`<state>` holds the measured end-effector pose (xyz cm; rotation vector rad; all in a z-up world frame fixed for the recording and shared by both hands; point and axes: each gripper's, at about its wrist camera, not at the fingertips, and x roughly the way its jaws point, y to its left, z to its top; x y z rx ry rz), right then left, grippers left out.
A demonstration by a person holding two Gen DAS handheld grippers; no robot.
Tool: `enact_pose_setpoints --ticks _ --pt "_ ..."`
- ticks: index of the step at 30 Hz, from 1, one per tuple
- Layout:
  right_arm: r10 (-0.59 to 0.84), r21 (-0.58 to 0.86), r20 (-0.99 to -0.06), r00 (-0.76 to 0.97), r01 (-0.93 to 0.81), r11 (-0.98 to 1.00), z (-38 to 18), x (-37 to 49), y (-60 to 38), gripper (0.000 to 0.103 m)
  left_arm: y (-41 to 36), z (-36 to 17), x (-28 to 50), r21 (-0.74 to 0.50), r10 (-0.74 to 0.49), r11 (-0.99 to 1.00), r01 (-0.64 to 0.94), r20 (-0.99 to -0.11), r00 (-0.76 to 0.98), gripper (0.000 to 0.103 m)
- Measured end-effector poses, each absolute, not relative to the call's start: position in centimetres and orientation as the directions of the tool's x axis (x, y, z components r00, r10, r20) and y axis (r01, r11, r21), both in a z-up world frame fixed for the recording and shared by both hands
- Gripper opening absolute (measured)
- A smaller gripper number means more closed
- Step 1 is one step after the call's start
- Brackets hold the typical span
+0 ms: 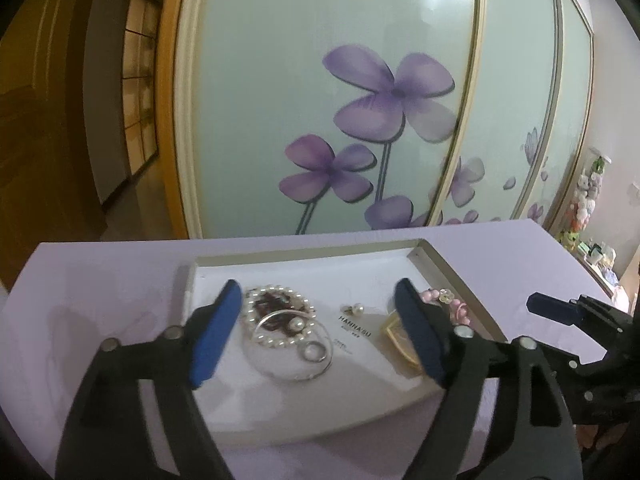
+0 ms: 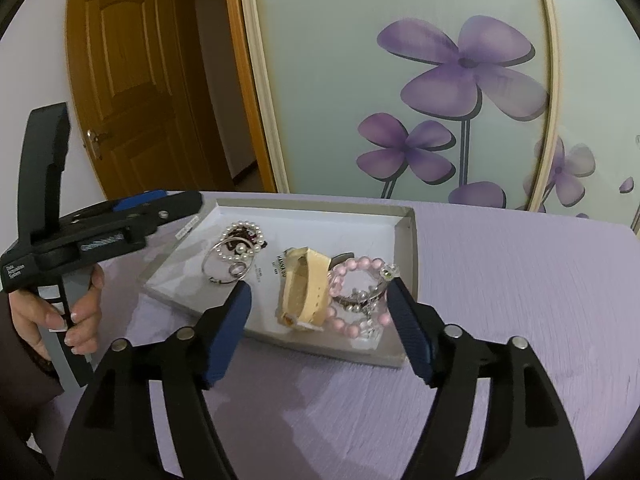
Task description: Organize jewelry
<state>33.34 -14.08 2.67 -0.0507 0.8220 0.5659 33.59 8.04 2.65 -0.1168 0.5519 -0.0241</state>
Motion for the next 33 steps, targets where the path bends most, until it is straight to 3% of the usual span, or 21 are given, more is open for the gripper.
enact_pose_setpoints --ticks 5,11,24,33 --pt "0.469 0.188 -0.693 0.547 -0.492 0.85 3.0 32.1 -14.2 0.087 8.8 3.3 30.0 -0.104 -0.02 0.994 -0.036 -0.492 0.87 0.096" --pt "0.483 0.197 -0.676 0.557 -0.494 0.847 3.5 29.9 -13.7 0.099 8.9 3.3 25.6 -0.065 0.021 0.996 -0.059 -0.471 0.882 0.101" --pt "0.412 0.138 -0.672 0.615 -0.443 0.886 3.9 26.3 -12.3 0.102 9.6 3.0 21.2 -0.128 0.031 0.986 -0.103 -0.469 0.883 0.101" --pt "0.385 0.13 -0.681 0.622 -0.415 0.9 3.4 25.1 -12.3 0.102 8.4 2.7 19.5 -0.104 0.072 0.986 -0.134 -0.458 0.886 0.101"
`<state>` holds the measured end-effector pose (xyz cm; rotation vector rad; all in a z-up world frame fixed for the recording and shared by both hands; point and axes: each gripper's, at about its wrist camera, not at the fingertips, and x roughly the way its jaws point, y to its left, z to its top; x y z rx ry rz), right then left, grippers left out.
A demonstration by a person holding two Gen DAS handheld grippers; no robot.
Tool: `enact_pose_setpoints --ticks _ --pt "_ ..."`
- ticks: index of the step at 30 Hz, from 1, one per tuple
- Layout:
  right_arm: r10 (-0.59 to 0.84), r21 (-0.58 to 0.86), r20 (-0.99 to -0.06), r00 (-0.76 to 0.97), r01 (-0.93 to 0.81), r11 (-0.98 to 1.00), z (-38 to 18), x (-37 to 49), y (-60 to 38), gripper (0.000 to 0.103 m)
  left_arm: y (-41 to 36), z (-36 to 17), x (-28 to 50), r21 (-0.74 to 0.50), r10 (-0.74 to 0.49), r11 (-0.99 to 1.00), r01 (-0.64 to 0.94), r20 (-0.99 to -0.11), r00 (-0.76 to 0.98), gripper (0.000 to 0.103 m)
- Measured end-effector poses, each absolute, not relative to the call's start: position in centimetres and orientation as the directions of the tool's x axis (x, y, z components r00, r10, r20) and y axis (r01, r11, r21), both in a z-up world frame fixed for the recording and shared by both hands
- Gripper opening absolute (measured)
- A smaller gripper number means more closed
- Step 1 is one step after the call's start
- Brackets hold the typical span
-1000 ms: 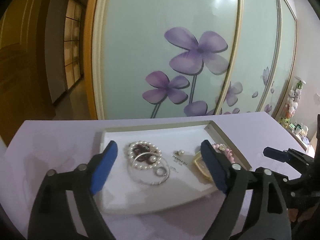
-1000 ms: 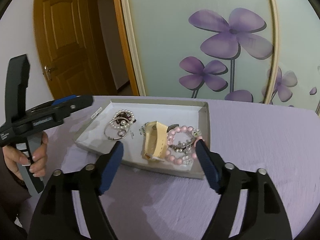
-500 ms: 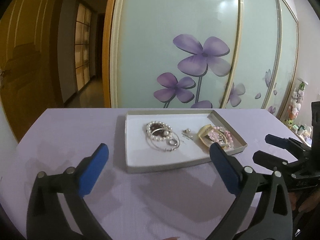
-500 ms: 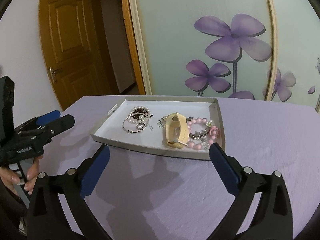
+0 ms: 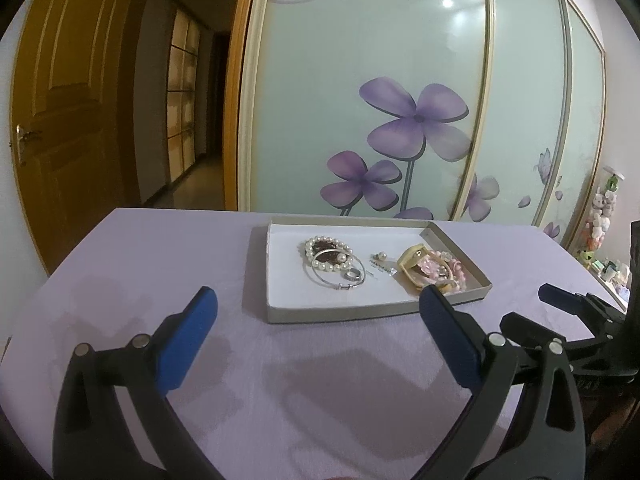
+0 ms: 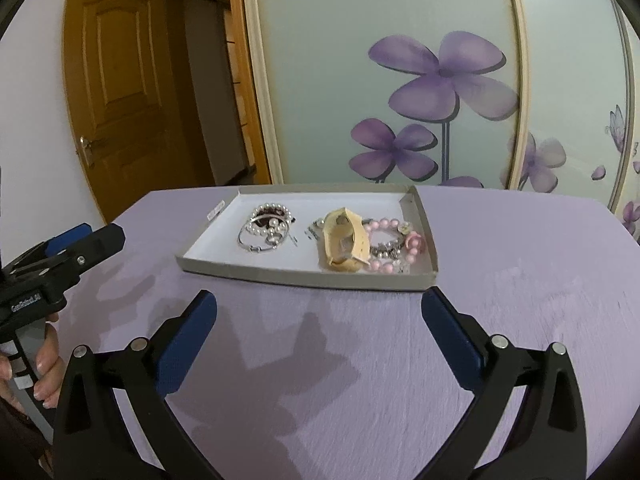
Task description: Organize jewelry
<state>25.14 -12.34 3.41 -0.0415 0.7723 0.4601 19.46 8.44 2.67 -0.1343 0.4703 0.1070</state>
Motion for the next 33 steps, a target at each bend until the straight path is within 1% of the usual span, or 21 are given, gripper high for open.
enact_pose_setpoints --ticks 4,12,23,33 --pt "0.39 0.147 -0.674 0.627 -0.404 0.903 3.4 24.8 -12.8 0.102 8.0 2.6 19.0 -0.099 0.069 0.987 -0.127 -0.45 0.89 0.101" --pt "0.412 0.164 -0.625 0.664 -0.404 0.9 4.6 24.3 -13.5 0.102 7.9 2.7 18.2 -0.115 0.06 0.986 -0.12 -0.427 0.902 0.101" --pt "0.401 0.153 -0.633 0.662 -0.401 0.903 4.1 24.7 -12.6 0.102 7.8 2.4 18.2 -0.135 0.042 0.985 -0.111 -0.435 0.899 0.101" --pt "0.381 0.121 -0.605 0.699 -0.392 0.912 4.7 24.2 -12.4 0.102 7.7 2.8 17.6 -0.126 0.063 0.984 -0.123 -0.4 0.914 0.101"
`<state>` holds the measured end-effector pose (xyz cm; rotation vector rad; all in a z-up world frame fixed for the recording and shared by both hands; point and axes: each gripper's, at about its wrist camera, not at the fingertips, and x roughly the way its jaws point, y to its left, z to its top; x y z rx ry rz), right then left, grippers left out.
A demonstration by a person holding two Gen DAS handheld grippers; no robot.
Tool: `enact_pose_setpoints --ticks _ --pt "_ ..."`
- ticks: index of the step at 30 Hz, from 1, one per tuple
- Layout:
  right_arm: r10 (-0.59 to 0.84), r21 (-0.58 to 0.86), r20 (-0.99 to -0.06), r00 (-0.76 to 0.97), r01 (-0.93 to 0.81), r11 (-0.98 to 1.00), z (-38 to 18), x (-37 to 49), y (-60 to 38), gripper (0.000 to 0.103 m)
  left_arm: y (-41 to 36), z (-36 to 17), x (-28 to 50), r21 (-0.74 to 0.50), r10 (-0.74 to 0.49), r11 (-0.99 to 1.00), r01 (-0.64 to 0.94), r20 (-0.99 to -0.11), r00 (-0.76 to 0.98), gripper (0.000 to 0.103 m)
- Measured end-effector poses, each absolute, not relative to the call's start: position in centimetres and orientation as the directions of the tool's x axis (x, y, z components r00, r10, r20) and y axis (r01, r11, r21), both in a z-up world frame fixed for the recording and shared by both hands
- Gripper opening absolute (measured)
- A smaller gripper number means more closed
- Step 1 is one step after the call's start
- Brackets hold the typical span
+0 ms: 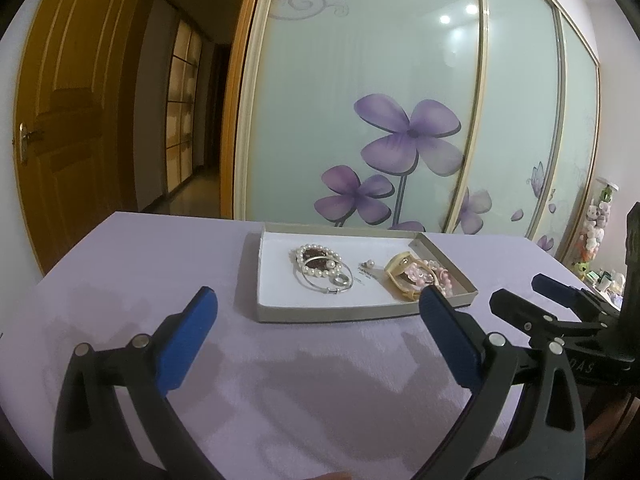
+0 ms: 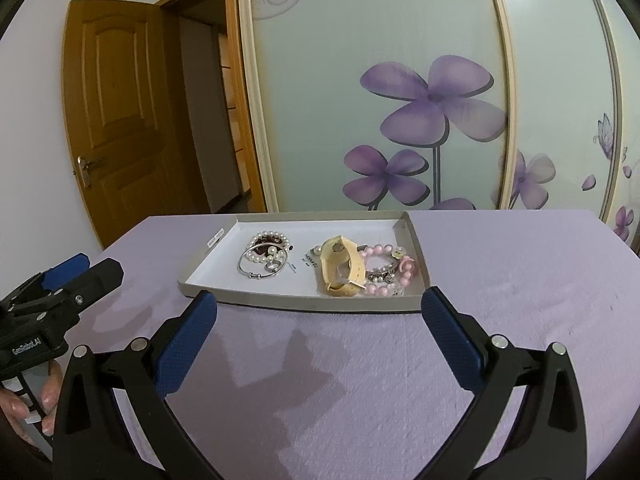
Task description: Organize jewelry
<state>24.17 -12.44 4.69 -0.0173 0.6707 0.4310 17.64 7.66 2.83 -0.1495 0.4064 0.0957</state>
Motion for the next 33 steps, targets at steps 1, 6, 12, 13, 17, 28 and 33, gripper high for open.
enact_pose_setpoints --ticks 1,6,12,13,17,28,33 --pt "0.382 0.125 -0.606 0.697 -0.392 0.912 4.71 24.17 -12.48 0.102 7.66 2.84 17.66 -0.126 0.062 0.984 -0.122 -0.401 0.914 0.101" --pt "0.383 0.124 -0.613 0.691 -0.395 0.91 4.67 24.18 -12.29 0.102 7.63 2.8 17.57 -0.128 0.06 0.984 -0.122 -0.403 0.913 0.101" --pt "0.386 0.131 -0.616 0.687 -0.394 0.91 4.63 24.38 -12.33 0.102 7.55 2.82 17.57 -0.13 0.057 0.984 -0.118 -0.402 0.914 0.101" --pt "0.386 0.131 -0.615 0.688 -0.393 0.91 4.63 24.36 -12.36 0.102 7.59 2.79 17.59 -0.131 0.054 0.985 -0.116 -0.401 0.915 0.101" --pt "0.386 0.131 -0.607 0.695 -0.392 0.911 4.68 24.25 -12.26 0.102 7.66 2.69 17.57 -0.132 0.051 0.985 -0.112 -0.4 0.915 0.101" --pt "0.385 0.122 -0.595 0.706 -0.394 0.911 4.72 24.09 -12.14 0.102 7.7 2.73 17.78 -0.136 0.035 0.986 -0.097 -0.399 0.916 0.101" --pt "0.386 0.12 -0.594 0.706 -0.396 0.91 4.72 24.13 -11.97 0.102 7.67 2.75 17.85 -0.137 0.034 0.986 -0.097 -0.4 0.916 0.101"
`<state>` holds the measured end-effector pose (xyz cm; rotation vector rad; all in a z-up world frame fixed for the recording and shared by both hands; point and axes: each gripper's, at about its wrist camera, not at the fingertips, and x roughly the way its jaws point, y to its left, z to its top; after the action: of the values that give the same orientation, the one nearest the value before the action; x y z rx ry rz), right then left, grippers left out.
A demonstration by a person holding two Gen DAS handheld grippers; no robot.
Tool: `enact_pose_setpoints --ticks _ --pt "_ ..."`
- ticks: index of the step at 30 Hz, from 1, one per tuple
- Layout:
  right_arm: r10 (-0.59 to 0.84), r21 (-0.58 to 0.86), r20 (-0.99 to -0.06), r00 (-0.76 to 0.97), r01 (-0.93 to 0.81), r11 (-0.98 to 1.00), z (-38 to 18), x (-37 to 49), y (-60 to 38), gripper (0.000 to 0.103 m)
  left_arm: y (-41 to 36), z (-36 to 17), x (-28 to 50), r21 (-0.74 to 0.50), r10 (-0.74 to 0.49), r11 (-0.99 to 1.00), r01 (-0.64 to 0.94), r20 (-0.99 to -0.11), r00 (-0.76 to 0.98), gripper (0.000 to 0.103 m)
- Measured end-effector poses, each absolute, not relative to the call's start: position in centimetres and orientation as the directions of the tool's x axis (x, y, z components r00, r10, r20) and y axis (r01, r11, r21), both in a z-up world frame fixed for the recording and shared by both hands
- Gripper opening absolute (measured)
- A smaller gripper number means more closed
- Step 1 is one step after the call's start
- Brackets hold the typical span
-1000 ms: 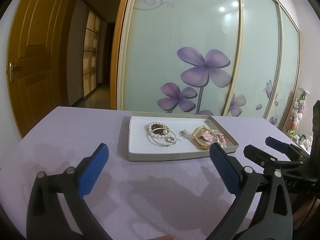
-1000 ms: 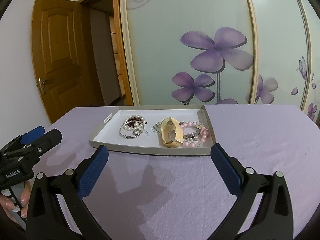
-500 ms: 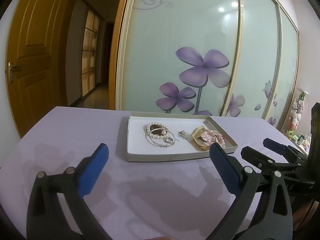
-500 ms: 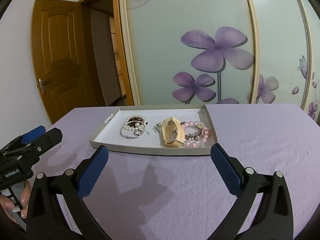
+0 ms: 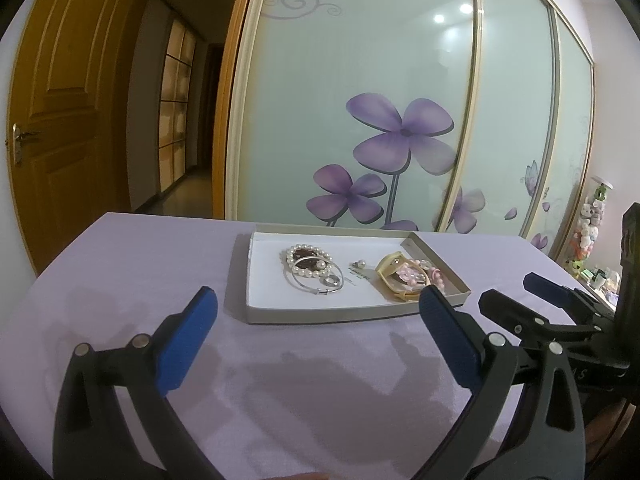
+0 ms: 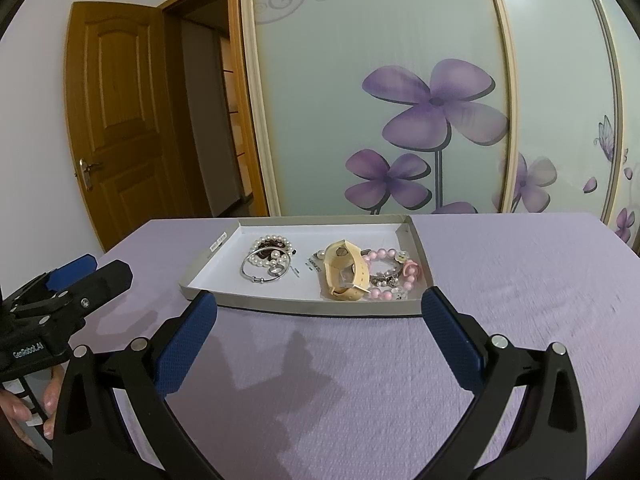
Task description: Organize jewelry
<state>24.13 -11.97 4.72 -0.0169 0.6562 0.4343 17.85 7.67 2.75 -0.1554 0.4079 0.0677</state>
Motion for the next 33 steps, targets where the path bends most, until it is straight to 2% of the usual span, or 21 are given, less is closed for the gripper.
enact_pose_setpoints --ticks 33 --pt "0.39 0.126 -0.597 0.701 -0.399 0.909 4.61 24.23 -11.37 0.102 7.32 2.74 17.96 -0.136 0.021 0.987 -0.081 -0.394 0.919 0.101"
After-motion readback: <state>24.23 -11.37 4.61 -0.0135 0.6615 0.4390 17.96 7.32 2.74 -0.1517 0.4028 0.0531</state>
